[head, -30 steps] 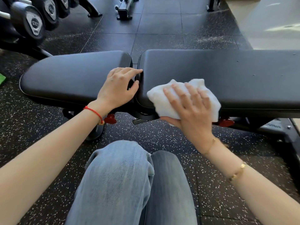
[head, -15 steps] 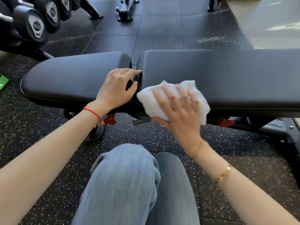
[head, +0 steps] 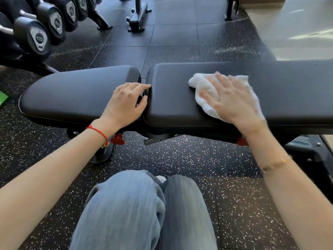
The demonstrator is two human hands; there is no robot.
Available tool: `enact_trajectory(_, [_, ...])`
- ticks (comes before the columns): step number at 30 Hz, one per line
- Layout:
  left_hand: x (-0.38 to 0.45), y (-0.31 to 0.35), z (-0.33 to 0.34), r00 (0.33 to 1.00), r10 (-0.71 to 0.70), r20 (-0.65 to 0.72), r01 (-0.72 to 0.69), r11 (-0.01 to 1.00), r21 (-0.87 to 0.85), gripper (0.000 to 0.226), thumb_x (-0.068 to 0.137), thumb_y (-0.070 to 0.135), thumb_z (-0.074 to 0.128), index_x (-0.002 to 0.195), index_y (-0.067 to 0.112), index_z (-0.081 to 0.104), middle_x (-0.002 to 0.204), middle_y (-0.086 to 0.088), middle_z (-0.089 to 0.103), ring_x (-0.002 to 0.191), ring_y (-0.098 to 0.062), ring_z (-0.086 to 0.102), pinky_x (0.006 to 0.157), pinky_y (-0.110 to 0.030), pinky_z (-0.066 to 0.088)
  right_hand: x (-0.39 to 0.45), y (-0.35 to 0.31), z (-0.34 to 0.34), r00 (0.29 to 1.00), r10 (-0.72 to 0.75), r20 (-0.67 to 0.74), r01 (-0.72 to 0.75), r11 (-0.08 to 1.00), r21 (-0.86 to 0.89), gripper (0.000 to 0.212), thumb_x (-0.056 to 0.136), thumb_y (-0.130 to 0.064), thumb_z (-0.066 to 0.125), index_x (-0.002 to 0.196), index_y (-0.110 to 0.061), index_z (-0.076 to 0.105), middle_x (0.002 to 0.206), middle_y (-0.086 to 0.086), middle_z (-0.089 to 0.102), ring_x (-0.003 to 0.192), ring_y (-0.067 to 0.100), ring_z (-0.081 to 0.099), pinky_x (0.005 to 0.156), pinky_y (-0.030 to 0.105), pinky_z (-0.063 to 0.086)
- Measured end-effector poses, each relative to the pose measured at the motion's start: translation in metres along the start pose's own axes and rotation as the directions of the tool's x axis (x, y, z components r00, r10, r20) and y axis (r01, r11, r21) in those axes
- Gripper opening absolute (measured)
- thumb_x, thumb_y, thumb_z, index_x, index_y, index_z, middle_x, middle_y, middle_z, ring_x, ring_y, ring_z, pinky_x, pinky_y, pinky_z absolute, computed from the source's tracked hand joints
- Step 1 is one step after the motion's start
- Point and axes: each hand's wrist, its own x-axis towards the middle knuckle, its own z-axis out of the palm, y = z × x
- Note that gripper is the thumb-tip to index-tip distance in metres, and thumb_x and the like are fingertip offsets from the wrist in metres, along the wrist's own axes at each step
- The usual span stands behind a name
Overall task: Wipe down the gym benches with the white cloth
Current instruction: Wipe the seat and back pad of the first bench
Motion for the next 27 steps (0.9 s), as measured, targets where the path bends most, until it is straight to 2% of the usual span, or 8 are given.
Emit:
enact_trajectory(2, [0.003,0.006,0.0,1.0,-0.017,-0.009,0.017,1.0,-0.005,0.038,0.097,0.022,0.05,0.134,0.014,0.057,0.132,-0.006,0.061,0.125,-0.028,0.051,0.11,-0.044,0.036,0.015,-0.017,0.001,0.998,-0.021,0.06,0.021,1.0,0.005,0.066,0.099,-0.063,0.023,0.157,-0.032,0.017,0.166,-0.007,0.011,0.153,0.022,0.008,0.121,0.042,0.004])
enact_trajectory(4, [0.007,0.014,0.002,1.0,-0.01,-0.03,0.01,1.0,-0.014,0.037,0.097,0.022,0.05,0.132,0.013,0.058,0.131,-0.006,0.061,0.125,-0.028,0.051,0.109,-0.044,0.038,0.007,-0.024,0.003,0.996,-0.073,0.054,0.072,0.997,0.031,0.062,0.101,-0.059,0.024,0.157,-0.033,0.014,0.166,-0.009,0.01,0.153,0.019,0.005,0.12,0.04,0.0])
enact_trajectory(7, [0.016,0.032,0.007,0.997,0.034,-0.066,-0.036,0.998,-0.042,0.037,0.096,0.022,0.051,0.131,0.011,0.059,0.131,-0.006,0.061,0.126,-0.026,0.051,0.109,-0.045,0.038,-0.02,-0.002,0.002,0.989,-0.146,0.018,0.146,0.989,0.027,0.063,0.098,-0.061,0.021,0.157,-0.039,0.014,0.165,-0.015,0.013,0.152,0.014,0.008,0.121,0.038,0.003])
enact_trajectory(11, [0.037,0.059,0.013,0.997,0.049,-0.065,-0.054,0.995,-0.082,0.04,0.096,0.024,0.052,0.133,0.01,0.058,0.134,-0.007,0.059,0.13,-0.025,0.048,0.113,-0.041,0.035,-0.011,0.054,-0.014,0.998,0.037,0.059,-0.035,0.998,-0.05,0.068,0.096,-0.064,0.018,0.157,-0.036,0.014,0.165,-0.015,0.015,0.152,0.014,0.012,0.123,0.043,0.011])
enact_trajectory(14, [0.049,0.072,0.02,0.998,0.054,-0.012,-0.055,0.997,-0.048,0.044,0.097,0.028,0.049,0.137,0.011,0.054,0.14,-0.007,0.054,0.135,-0.025,0.043,0.116,-0.039,0.03,0.025,0.066,-0.016,0.985,0.15,0.09,-0.148,0.989,-0.028,0.064,0.1,-0.063,0.018,0.157,-0.035,0.014,0.166,-0.012,0.01,0.153,0.015,0.006,0.123,0.043,0.005])
enact_trajectory(18, [0.056,0.078,0.033,1.0,0.005,0.02,-0.005,1.0,0.014,0.049,0.099,0.034,0.043,0.142,0.014,0.047,0.147,-0.005,0.045,0.139,-0.024,0.035,0.119,-0.041,0.023,0.057,0.028,-0.006,0.985,0.115,0.129,-0.114,0.993,-0.01,0.065,0.101,-0.06,0.019,0.158,-0.03,0.012,0.167,-0.008,0.006,0.154,0.021,0.002,0.122,0.046,0.001])
enact_trajectory(23, [0.052,0.075,0.041,1.0,-0.021,0.007,0.021,1.0,-0.015,0.048,0.1,0.032,0.042,0.144,0.014,0.045,0.15,-0.005,0.042,0.141,-0.024,0.033,0.12,-0.044,0.021,0.0,0.013,-0.002,0.996,-0.051,0.078,0.051,0.999,-0.007,0.065,0.099,-0.062,0.02,0.158,-0.035,0.011,0.166,-0.014,0.009,0.153,0.015,0.005,0.123,0.043,0.003])
enact_trajectory(27, [0.052,0.077,0.042,1.0,-0.029,-0.011,0.029,1.0,-0.009,0.047,0.097,0.032,0.043,0.141,0.014,0.047,0.147,-0.005,0.044,0.139,-0.026,0.034,0.118,-0.045,0.021,-0.018,0.051,-0.012,0.994,0.072,0.078,-0.071,0.997,-0.016,0.065,0.097,-0.064,0.018,0.157,-0.039,0.011,0.165,-0.017,0.01,0.153,0.013,0.008,0.123,0.04,0.004])
